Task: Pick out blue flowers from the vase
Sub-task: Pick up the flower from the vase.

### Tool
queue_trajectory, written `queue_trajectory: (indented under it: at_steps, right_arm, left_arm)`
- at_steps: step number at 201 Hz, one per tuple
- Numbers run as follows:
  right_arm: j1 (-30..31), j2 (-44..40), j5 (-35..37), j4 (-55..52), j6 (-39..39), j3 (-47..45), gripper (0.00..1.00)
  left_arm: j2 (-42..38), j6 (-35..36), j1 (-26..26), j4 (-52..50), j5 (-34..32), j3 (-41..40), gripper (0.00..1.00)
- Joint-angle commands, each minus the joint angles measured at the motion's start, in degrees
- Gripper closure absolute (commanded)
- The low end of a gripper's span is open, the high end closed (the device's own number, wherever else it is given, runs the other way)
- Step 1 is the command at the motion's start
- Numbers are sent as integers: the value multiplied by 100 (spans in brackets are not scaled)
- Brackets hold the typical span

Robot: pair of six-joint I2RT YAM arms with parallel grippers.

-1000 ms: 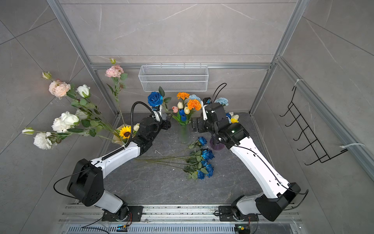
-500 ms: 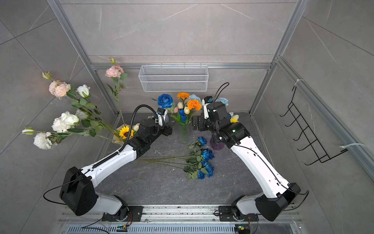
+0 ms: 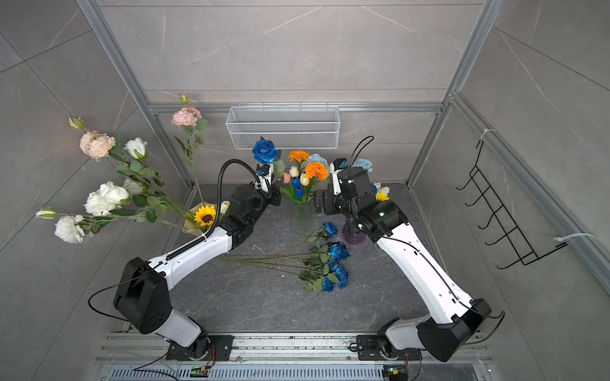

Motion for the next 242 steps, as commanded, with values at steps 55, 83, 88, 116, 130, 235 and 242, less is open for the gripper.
queue_trajectory:
  at_steps: [55, 83, 88, 116, 130, 235, 242]
  right_arm:
    - [-61, -153, -68, 110, 29, -76, 0]
    - [-75, -186, 4, 111, 20, -40, 0]
    - [-76, -192, 18, 107, 18, -18, 0]
    - [-104, -198, 93, 73, -51, 308, 0]
    - [-118, -166, 94, -4, -102, 598, 0]
    - [-1061, -38, -543, -578, -31, 1880, 0]
    - [-1063, -25, -547, -614, -25, 1888, 0]
  left_arm:
    - [-393, -24, 14, 587, 851, 618, 100]
    - [-624, 81, 9, 9, 1239, 1181, 100]
    - [-659, 99, 9, -82, 1311, 1272, 100]
    - [-879, 228, 2, -891, 1602, 2023, 100]
    - [-953, 438, -13, -2096, 1858, 2760, 100]
    - [-2192, 4002, -3186, -5423, -1392, 2816, 100]
    - [-2144, 3992, -3294, -5598, -1489, 2866, 100]
